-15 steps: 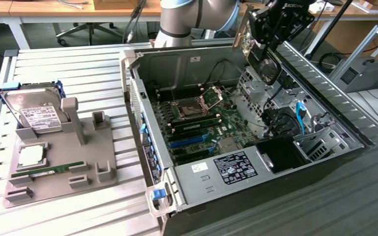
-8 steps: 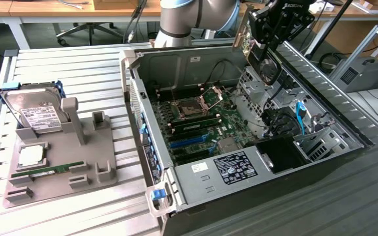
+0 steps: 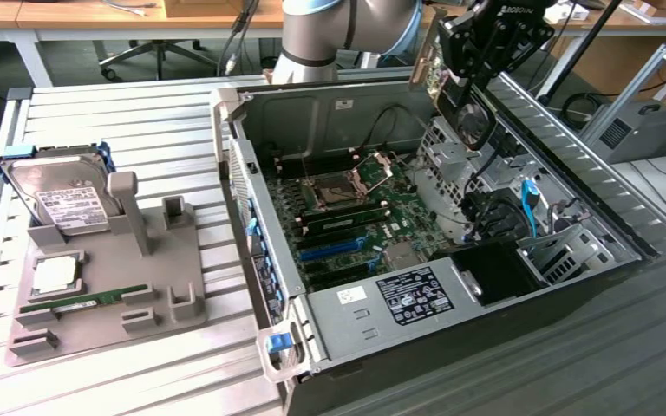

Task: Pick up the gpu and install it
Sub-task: 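Insert the gpu into the slot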

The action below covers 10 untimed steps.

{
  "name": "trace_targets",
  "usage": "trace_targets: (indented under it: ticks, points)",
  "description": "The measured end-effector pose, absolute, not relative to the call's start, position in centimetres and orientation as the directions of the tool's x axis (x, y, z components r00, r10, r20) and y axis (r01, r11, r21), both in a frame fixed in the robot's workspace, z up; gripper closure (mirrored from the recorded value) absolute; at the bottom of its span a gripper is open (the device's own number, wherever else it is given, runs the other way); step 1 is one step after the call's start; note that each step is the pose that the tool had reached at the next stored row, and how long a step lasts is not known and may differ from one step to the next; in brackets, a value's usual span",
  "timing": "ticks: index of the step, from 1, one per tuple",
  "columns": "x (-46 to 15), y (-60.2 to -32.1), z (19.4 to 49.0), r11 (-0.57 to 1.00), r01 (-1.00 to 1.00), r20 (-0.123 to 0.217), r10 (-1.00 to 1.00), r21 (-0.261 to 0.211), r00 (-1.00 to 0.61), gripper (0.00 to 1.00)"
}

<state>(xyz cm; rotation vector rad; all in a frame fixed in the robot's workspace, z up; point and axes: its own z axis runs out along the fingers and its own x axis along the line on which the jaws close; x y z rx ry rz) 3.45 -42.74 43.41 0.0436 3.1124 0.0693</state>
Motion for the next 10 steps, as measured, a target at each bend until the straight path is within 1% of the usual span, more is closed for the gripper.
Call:
trace_targets:
  ticks: [6, 10]
  points:
    - [3.45, -42.74, 43.41, 0.998, -0.052, -0.028, -0.051, 0.045, -0.998, 0.73]
    - [3.45, -42.74, 43.41, 0.987, -0.155, -0.027, -0.154, 0.045, -0.988, 0.73]
